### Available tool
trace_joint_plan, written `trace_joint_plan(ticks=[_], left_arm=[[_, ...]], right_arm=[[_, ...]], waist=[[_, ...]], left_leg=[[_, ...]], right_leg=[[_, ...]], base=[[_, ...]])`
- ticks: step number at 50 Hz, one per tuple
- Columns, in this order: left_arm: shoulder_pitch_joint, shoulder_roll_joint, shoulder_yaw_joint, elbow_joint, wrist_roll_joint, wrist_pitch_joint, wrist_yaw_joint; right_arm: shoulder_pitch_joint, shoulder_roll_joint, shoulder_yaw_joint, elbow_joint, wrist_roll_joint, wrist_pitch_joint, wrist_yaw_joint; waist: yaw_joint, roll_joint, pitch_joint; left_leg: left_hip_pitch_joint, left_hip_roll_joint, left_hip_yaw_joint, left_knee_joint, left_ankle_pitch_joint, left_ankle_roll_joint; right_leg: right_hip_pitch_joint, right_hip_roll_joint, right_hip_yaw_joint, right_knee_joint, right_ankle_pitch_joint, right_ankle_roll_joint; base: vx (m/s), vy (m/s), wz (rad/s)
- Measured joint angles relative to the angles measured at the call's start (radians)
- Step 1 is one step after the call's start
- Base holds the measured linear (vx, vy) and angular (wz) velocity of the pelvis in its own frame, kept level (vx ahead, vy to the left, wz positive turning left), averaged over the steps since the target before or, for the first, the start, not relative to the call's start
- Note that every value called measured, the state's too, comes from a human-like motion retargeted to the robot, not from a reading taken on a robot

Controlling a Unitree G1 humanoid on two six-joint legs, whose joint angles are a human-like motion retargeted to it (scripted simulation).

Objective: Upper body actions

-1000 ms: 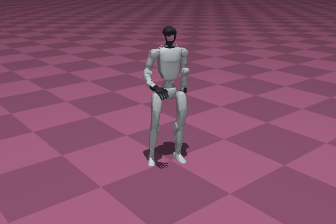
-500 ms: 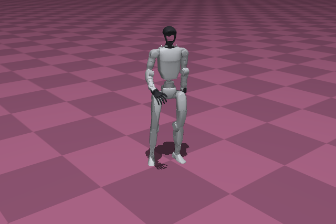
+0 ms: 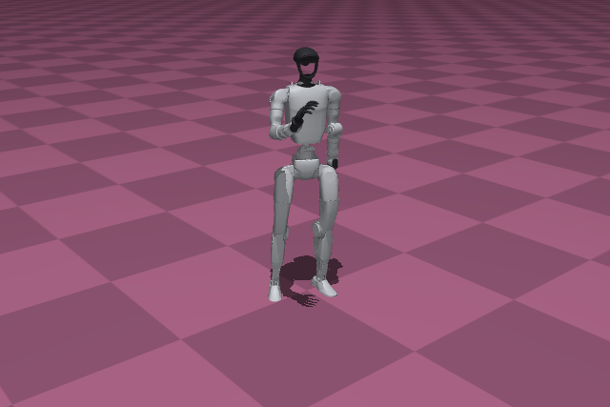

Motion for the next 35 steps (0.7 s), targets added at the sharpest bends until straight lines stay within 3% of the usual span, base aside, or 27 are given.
trace_joint_plan(ticks=[8,15,23,35], left_arm=[[-0.016,0.011,-0.009,0.013,-0.005,-0.001,0.001],[-0.036,0.029,-0.035,0.026,0.018,0.005,0.013],[-0.032,0.025,-0.014,0.029,0.013,0.004,0.009],[-0.025,0.017,0.002,0.016,0.015,0.002,0.005]], right_arm=[[-0.371,0.010,-0.076,0.426,-0.074,0.060,0.072],[-0.497,-0.031,-0.040,0.670,-0.144,0.152,0.063],[-0.454,-0.026,-0.041,0.585,-0.182,0.119,-0.002],[-0.205,0.011,-0.098,0.156,-0.100,0.021,-0.101]], waist=[[0.010,-0.010,0.002],[0.059,-0.025,0.002],[0.043,-0.022,-0.011],[0.030,-0.020,-0.005]], left_leg=[[0.008,0.001,-0.012,0.007,-0.001,-0.006],[0.006,0.002,0.006,0.006,0.006,-0.006],[0.000,-0.003,-0.009,0.009,0.003,-0.002],[-0.002,-0.010,-0.014,0.008,0.000,0.004]], right_leg=[[0.010,-0.007,-0.011,0.003,-0.002,0.000],[0.015,-0.006,0.008,-0.001,0.001,-0.001],[0.020,-0.007,-0.006,-0.003,-0.005,0.001],[0.022,-0.008,-0.015,-0.004,-0.007,0.002]], base=[[0.00,0.00,0.00],[0.01,-0.01,-0.08],[0.00,0.00,0.00],[0.00,0.00,0.00]])
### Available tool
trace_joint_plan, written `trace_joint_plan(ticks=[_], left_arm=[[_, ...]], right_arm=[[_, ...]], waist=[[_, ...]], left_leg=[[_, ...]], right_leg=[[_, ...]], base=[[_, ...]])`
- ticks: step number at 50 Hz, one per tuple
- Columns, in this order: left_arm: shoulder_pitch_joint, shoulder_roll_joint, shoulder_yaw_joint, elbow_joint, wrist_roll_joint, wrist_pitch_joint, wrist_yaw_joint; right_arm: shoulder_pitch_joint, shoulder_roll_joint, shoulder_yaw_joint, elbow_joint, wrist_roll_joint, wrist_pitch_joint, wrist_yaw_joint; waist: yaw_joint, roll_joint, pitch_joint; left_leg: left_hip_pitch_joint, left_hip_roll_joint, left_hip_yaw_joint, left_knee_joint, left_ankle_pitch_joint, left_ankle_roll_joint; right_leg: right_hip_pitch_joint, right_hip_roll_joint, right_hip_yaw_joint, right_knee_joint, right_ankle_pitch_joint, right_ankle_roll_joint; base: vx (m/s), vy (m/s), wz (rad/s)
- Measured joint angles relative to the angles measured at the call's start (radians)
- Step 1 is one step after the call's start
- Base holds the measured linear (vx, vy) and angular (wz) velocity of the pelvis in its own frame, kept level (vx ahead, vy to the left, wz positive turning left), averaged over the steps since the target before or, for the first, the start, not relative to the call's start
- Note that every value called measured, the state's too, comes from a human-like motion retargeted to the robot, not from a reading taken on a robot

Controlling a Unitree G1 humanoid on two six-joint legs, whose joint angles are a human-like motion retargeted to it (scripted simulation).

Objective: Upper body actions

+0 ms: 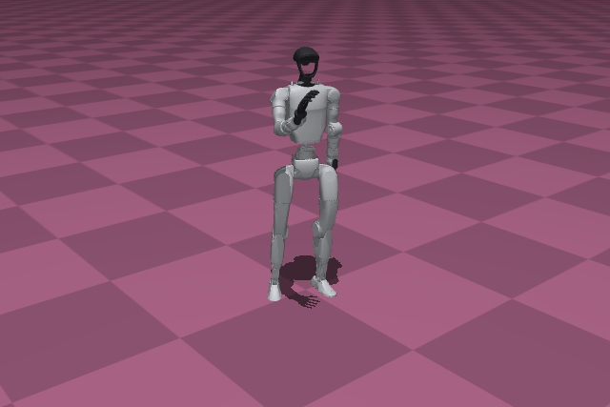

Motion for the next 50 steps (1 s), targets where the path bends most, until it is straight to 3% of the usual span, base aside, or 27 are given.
trace_joint_plan(ticks=[7,11,16,20,26,32,50], left_arm=[[0.002,0.000,-0.013,0.002,-0.001,0.000,-0.001],[-0.001,0.000,-0.027,0.002,0.002,0.002,0.001],[-0.006,0.002,-0.034,0.000,0.008,0.004,0.003],[-0.004,0.002,-0.032,0.005,-0.003,0.003,0.004],[-0.010,0.003,-0.043,0.009,-0.003,0.004,0.005],[-0.010,0.004,-0.054,0.007,0.010,0.003,0.011],[0.016,-0.002,0.001,0.000,0.001,0.003,0.000]], right_arm=[[0.099,0.034,0.031,-0.170,0.120,-0.074,-0.036],[0.082,0.041,0.071,-0.214,0.165,-0.150,0.058],[-0.015,0.017,0.119,-0.167,0.049,-0.125,0.275],[-0.105,0.010,0.189,-0.030,-0.127,-0.136,0.338],[-0.206,0.047,0.270,0.172,-0.371,-0.102,0.225],[-0.211,0.094,0.256,0.245,-0.354,-0.088,0.217],[0.028,-0.001,0.087,-0.210,-0.072,-0.037,0.099]], waist=[[0.000,0.001,-0.002],[0.016,0.000,-0.003],[0.031,-0.004,-0.005],[0.025,-0.005,-0.012],[0.033,-0.005,-0.005],[0.044,-0.005,-0.003],[-0.034,0.009,-0.013]], left_leg=[[-0.007,0.001,-0.005,0.001,0.000,-0.005],[-0.012,0.005,0.000,0.001,0.003,-0.011],[-0.016,0.008,0.001,0.001,0.006,-0.014],[-0.018,0.009,-0.008,0.000,0.005,-0.016],[-0.014,0.014,-0.004,0.002,0.007,-0.021],[-0.013,0.014,0.003,0.003,0.009,-0.021],[-0.002,0.007,0.025,-0.009,-0.004,-0.003]], right_leg=[[-0.004,-0.007,-0.011,-0.003,0.002,0.003],[-0.010,-0.010,-0.004,-0.004,0.005,0.004],[-0.018,-0.012,0.004,-0.001,0.006,0.005],[-0.021,-0.014,-0.002,0.000,0.005,0.006],[-0.018,-0.015,0.004,0.001,0.007,0.006],[-0.013,-0.014,0.012,-0.003,0.008,0.006],[-0.025,0.008,0.026,0.000,0.007,0.002]], base=[[0.00,0.00,0.00],[0.00,0.00,0.00],[0.00,0.00,0.00],[0.00,0.00,0.00],[0.00,0.00,0.00],[0.00,0.00,0.00],[0.00,0.00,-0.04]])
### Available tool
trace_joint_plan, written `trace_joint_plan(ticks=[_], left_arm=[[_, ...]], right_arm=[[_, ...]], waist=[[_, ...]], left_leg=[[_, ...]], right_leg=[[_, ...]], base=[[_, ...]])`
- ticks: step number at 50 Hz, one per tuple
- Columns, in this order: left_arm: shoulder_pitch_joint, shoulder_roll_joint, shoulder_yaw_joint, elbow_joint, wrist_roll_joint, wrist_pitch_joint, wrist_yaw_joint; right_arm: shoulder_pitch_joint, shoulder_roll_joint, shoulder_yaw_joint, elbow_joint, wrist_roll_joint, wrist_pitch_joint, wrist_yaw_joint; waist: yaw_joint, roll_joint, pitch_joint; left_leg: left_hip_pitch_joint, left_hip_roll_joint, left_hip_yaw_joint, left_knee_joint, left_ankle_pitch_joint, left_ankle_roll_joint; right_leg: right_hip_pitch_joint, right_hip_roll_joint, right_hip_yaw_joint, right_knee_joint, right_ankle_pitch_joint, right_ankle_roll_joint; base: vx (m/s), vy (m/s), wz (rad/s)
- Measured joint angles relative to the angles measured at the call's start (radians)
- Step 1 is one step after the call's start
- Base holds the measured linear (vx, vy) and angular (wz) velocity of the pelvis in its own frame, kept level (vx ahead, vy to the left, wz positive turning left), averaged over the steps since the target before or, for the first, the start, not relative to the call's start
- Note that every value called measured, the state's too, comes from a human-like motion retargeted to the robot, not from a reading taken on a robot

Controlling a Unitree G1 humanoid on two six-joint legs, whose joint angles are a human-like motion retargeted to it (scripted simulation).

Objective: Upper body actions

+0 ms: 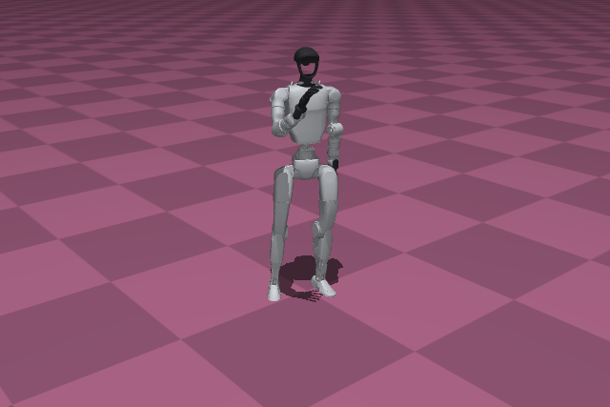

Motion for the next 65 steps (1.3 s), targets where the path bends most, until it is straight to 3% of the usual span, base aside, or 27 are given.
trace_joint_plan(ticks=[18,24,29,34,40,56,60,65], left_arm=[[0.006,0.000,0.011,-0.005,0.024,0.008,0.001],[0.007,0.001,0.011,-0.003,0.015,0.007,-0.002],[0.003,0.001,0.012,-0.006,0.024,0.009,-0.006],[0.000,-0.001,0.006,-0.010,0.029,0.009,-0.003],[0.004,-0.008,0.002,-0.001,0.006,0.006,-0.003],[0.006,-0.007,-0.022,-0.012,0.026,0.009,-0.008],[0.009,-0.006,-0.024,-0.014,0.022,0.009,-0.008],[0.006,-0.008,-0.023,-0.020,0.018,0.008,-0.008]], right_arm=[[0.300,-0.099,-0.388,-0.270,0.034,0.149,-0.116],[0.266,-0.117,-0.494,-0.023,-0.004,0.178,-0.185],[0.194,-0.155,-0.540,0.278,0.047,0.185,-0.123],[0.218,-0.158,-0.570,0.319,0.132,0.146,-0.092],[0.253,-0.140,-0.565,0.266,0.081,0.117,-0.202],[0.336,-0.122,-0.457,0.196,0.048,0.070,-0.159],[0.386,-0.125,-0.397,0.231,0.004,0.040,-0.126],[0.455,-0.131,-0.310,0.315,-0.120,0.070,-0.087]], waist=[[-0.011,0.004,0.008],[-0.020,0.006,0.011],[-0.016,0.009,0.018],[-0.005,0.007,0.028],[-0.033,0.016,0.035],[-0.016,0.016,0.050],[-0.014,0.015,0.052],[-0.005,0.014,0.061]], left_leg=[[0.016,0.003,0.076,-0.021,-0.007,0.012],[0.020,0.006,0.085,-0.026,-0.007,0.012],[0.025,0.005,0.103,-0.028,-0.007,0.015],[0.025,0.003,0.103,-0.029,-0.005,0.015],[0.024,0.010,0.084,-0.025,-0.004,0.006],[0.034,0.014,0.124,-0.025,-0.002,0.006],[0.040,0.008,0.122,-0.029,-0.005,0.012],[0.045,0.006,0.122,-0.030,-0.005,0.014]], right_leg=[[-0.030,0.032,0.070,0.005,0.011,-0.004],[-0.036,0.037,0.077,0.008,0.013,-0.004],[-0.038,0.043,0.094,0.008,0.017,-0.005],[-0.034,0.041,0.096,0.004,0.017,-0.006],[-0.029,0.036,0.079,0.003,0.014,-0.004],[-0.028,0.042,0.115,0.003,0.021,-0.005],[-0.025,0.045,0.113,0.003,0.020,-0.006],[-0.020,0.046,0.112,0.004,0.020,-0.006]], base=[[-0.02,-0.01,-0.19],[-0.07,0.01,-0.08],[-0.08,0.01,-0.18],[-0.10,-0.03,0.01],[-0.10,0.03,0.14],[-0.02,0.01,-0.06],[0.00,0.00,0.00],[0.00,0.00,0.00]])
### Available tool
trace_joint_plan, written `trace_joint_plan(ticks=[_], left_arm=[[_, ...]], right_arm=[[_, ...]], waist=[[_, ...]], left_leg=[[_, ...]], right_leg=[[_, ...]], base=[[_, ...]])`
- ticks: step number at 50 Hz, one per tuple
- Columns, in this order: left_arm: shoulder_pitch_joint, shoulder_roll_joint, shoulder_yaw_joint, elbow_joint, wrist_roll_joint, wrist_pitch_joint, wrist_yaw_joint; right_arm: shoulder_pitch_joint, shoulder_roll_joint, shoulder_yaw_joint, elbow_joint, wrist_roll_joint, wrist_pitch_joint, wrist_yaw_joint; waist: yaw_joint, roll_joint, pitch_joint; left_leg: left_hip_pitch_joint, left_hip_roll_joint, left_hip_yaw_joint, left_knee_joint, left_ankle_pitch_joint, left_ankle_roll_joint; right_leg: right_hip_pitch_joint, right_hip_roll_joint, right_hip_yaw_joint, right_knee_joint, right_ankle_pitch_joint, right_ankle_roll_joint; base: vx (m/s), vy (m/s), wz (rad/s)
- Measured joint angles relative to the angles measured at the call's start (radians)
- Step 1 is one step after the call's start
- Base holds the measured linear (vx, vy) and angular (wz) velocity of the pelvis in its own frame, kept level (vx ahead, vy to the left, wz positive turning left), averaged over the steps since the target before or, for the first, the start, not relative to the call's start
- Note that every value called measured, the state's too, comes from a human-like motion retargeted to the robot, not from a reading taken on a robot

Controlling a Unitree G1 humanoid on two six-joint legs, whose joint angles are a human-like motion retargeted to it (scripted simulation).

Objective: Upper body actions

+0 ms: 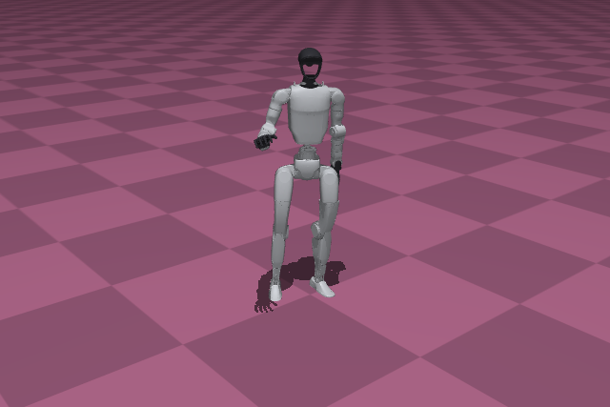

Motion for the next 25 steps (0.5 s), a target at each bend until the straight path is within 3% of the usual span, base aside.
trace_joint_plan(ticks=[6,12,15,18,21,23,25], left_arm=[[-0.005,-0.002,-0.003,-0.008,0.002,-0.001,0.002],[-0.007,-0.003,0.000,-0.009,-0.011,-0.003,0.000],[-0.011,-0.006,0.000,-0.012,-0.014,-0.003,-0.001],[-0.013,-0.007,-0.009,-0.014,-0.018,-0.006,0.000],[-0.009,-0.006,-0.023,-0.011,-0.020,-0.007,0.000],[-0.009,-0.005,-0.029,-0.009,-0.018,-0.004,-0.002],[-0.013,-0.003,-0.034,-0.008,-0.015,-0.001,-0.003]], right_arm=[[0.088,0.017,0.104,0.172,-0.184,0.047,0.087],[0.131,0.057,0.203,0.460,-0.289,0.058,0.272],[0.149,0.096,0.224,0.611,-0.349,0.119,0.340],[0.148,0.154,0.225,0.815,-0.303,0.215,0.245],[0.126,0.212,0.209,1.076,-0.189,0.222,0.145],[0.112,0.240,0.197,1.235,-0.115,0.214,0.170],[0.111,0.250,0.208,1.334,-0.040,0.213,0.296]], waist=[[0.016,-0.003,0.011],[0.015,-0.004,0.015],[0.019,-0.004,0.025],[0.031,-0.005,0.031],[0.035,-0.003,0.024],[0.037,-0.002,0.019],[0.047,-0.004,0.018]], left_leg=[[-0.002,-0.004,-0.014,0.003,0.003,0.000],[-0.011,-0.010,-0.050,0.008,0.006,0.000],[-0.011,-0.011,-0.064,0.012,0.007,-0.001],[-0.011,-0.010,-0.075,0.015,0.009,-0.004],[-0.016,-0.008,-0.088,0.016,0.010,-0.008],[-0.019,-0.008,-0.095,0.017,0.010,-0.009],[-0.021,-0.008,-0.097,0.018,0.011,-0.010]], right_leg=[[0.010,-0.007,-0.011,-0.003,-0.003,0.000],[0.021,-0.018,-0.043,-0.005,-0.010,-0.001],[0.030,-0.023,-0.058,-0.006,-0.012,-0.001],[0.036,-0.027,-0.067,-0.007,-0.013,-0.001],[0.037,-0.030,-0.079,-0.008,-0.014,0.000],[0.036,-0.032,-0.086,-0.009,-0.015,0.000],[0.037,-0.034,-0.088,-0.009,-0.016,0.000]], base=[[0.06,-0.05,0.12],[0.09,-0.05,0.30],[0.07,-0.04,0.25],[0.10,-0.05,0.19],[0.09,-0.02,0.21],[0.09,0.01,0.16],[0.08,0.01,-0.19]])
